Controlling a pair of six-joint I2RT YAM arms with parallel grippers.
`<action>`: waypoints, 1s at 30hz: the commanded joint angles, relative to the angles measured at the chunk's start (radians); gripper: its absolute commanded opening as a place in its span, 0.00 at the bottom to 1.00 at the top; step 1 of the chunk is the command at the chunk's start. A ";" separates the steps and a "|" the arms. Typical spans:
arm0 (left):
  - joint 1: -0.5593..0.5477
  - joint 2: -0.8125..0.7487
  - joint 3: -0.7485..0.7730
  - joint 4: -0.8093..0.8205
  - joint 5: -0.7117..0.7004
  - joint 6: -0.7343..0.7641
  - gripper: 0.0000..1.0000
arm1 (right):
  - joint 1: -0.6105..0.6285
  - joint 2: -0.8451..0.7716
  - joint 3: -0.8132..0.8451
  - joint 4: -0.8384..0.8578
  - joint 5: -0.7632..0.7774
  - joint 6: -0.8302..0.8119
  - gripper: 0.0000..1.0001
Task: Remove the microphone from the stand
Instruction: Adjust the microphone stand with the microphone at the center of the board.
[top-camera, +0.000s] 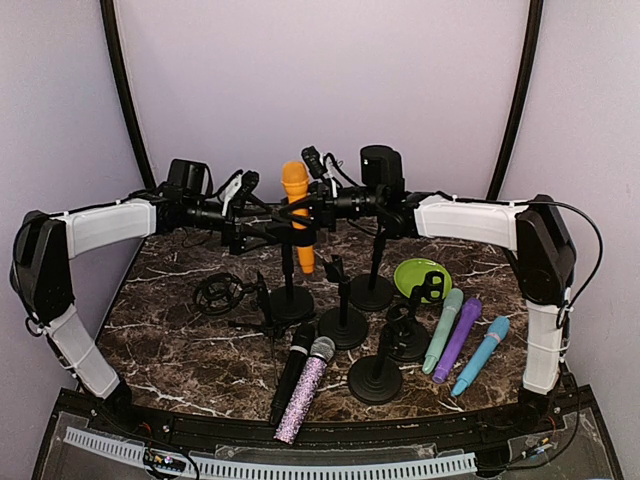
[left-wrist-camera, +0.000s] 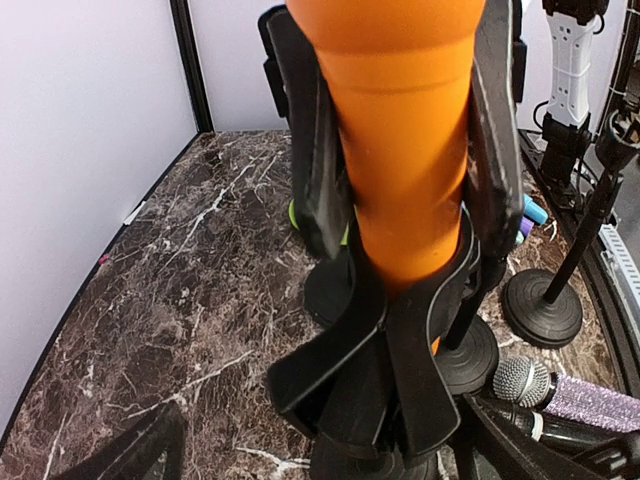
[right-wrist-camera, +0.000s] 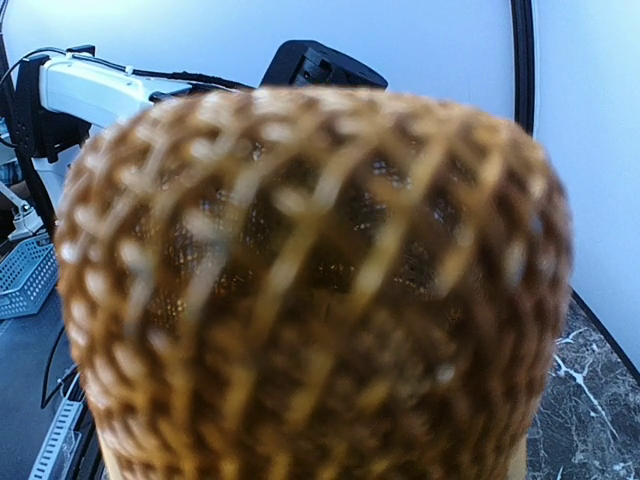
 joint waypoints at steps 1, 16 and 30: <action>0.003 -0.084 -0.028 0.107 0.024 -0.029 0.98 | 0.012 0.010 0.054 -0.047 -0.064 -0.002 0.11; -0.040 -0.243 -0.232 0.328 -0.120 -0.113 0.99 | 0.012 -0.175 -0.233 0.162 0.288 0.055 0.93; -0.043 -0.450 -0.316 0.296 -0.421 -0.306 0.99 | 0.139 -0.403 -0.281 -0.035 0.822 0.124 0.96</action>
